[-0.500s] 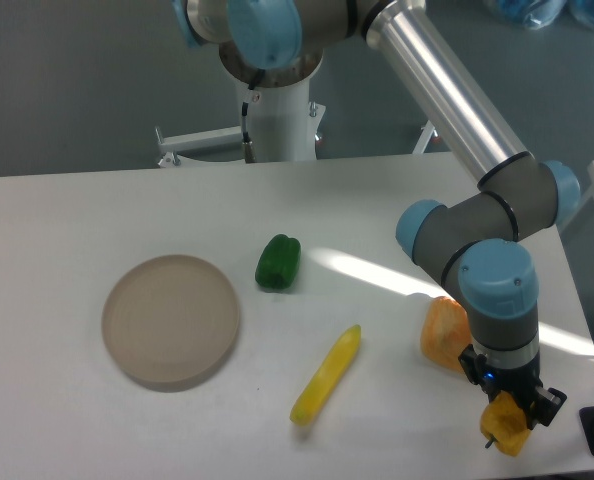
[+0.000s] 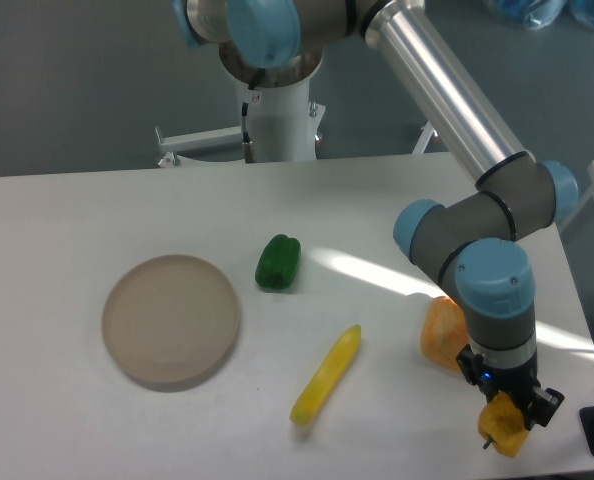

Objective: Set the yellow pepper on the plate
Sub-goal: 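Grip the small yellow pepper and lift it off the orange pepper piece, then carry the yellow pepper across the table toward the beige plate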

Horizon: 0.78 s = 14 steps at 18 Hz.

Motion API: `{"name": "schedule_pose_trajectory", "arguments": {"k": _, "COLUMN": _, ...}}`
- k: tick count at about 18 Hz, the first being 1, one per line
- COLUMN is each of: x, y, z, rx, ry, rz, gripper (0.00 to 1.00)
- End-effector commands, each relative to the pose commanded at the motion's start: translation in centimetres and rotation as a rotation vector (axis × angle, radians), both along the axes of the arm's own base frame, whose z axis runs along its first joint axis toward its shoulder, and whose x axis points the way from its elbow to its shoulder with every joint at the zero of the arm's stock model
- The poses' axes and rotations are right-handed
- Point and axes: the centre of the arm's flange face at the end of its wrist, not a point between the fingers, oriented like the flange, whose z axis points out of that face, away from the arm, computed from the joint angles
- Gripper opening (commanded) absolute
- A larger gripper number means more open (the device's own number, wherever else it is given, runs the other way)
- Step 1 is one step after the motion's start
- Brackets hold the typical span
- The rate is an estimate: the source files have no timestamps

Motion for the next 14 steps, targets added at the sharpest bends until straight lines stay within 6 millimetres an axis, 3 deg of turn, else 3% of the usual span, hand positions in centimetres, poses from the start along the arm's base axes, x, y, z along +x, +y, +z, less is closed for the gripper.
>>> {"name": "schedule_pose_trajectory", "arguments": {"k": 6, "x": 3.3, "y": -2.5, "z": 4.9, "rx": 0.065, "ry": -0.058, "rz": 0.011, "gripper": 0.37}}
{"name": "schedule_pose_trajectory", "arguments": {"k": 9, "x": 5.6, "y": -4.6, "z": 7.3, "rx": 0.069, "ry": -0.095, "rz": 0.03, "gripper": 0.37}}
{"name": "schedule_pose_trajectory", "arguments": {"k": 14, "x": 11.4, "y": -8.8, "z": 11.4, "rx": 0.112, "ry": -0.212, "rz": 0.101, "gripper": 0.37}}
